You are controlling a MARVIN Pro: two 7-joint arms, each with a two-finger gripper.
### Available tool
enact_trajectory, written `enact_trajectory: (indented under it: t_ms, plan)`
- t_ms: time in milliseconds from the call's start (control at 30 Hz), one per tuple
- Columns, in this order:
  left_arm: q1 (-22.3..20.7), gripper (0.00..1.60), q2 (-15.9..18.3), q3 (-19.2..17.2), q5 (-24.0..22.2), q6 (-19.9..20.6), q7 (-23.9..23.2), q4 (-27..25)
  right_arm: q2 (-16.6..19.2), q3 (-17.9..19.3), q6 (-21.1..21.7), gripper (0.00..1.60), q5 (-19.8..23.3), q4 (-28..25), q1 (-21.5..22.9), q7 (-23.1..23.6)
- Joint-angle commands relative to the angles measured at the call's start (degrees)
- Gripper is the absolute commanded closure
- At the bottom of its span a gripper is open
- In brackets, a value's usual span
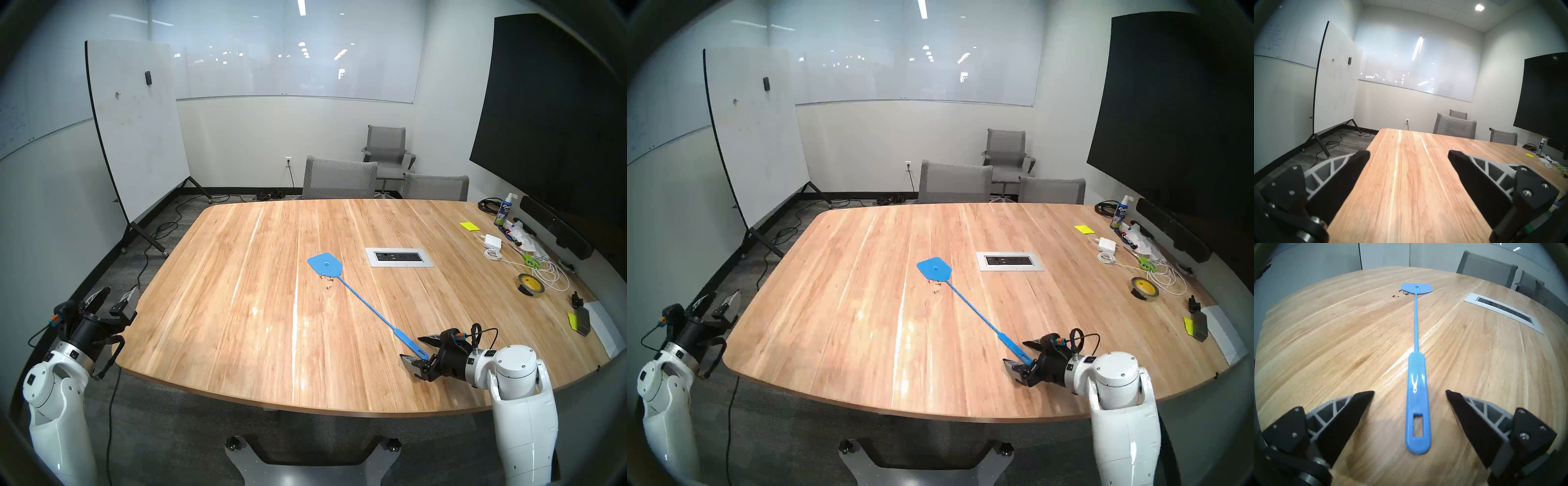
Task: Swat a bug on table
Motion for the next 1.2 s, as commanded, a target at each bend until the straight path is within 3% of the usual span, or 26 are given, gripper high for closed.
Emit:
enact_trajectory:
  t_ms: [0,133,167,200,233,267,300,1167]
  plan:
    - [0.09,0.0,0.04,-0.27,-0.06,0.05,-0.01,-0.95,0.21,0.09,-0.11,0.75,0.05,-0.72,0.77,-0.04]
    - [0.06,0.0,0.0,-0.29,-0.02,0.08,-0.04,-0.95,0.34,0.04,-0.15,0.9,-0.12,-0.91,0.76,0.04]
    - [0.04,0.0,-0.02,-0.3,0.0,0.09,-0.07,-0.95,0.37,0.11,-0.09,1.06,-0.12,-1.2,0.68,0.11]
    - [0.04,0.0,-0.02,-0.3,0.0,0.09,-0.07,-0.95,0.37,0.11,-0.09,1.06,-0.12,-1.2,0.68,0.11]
    - [0.03,0.0,-0.03,-0.31,0.01,0.09,-0.07,-0.95,0.39,0.16,-0.07,1.22,-0.1,-1.36,0.61,0.14]
    - [0.03,0.0,-0.04,-0.31,0.02,0.1,-0.08,-0.95,0.4,0.19,-0.05,1.54,-0.09,-1.44,0.57,0.16]
    - [0.02,0.0,-0.05,-0.32,0.03,0.11,-0.09,-0.95,0.4,0.26,-0.14,1.6,-0.06,-1.47,0.48,0.14]
    - [-0.18,0.0,-0.27,-0.45,0.27,0.25,-0.32,-0.94,-1.02,3.47,-0.86,1.6,0.5,-5.21,-3.19,0.13]
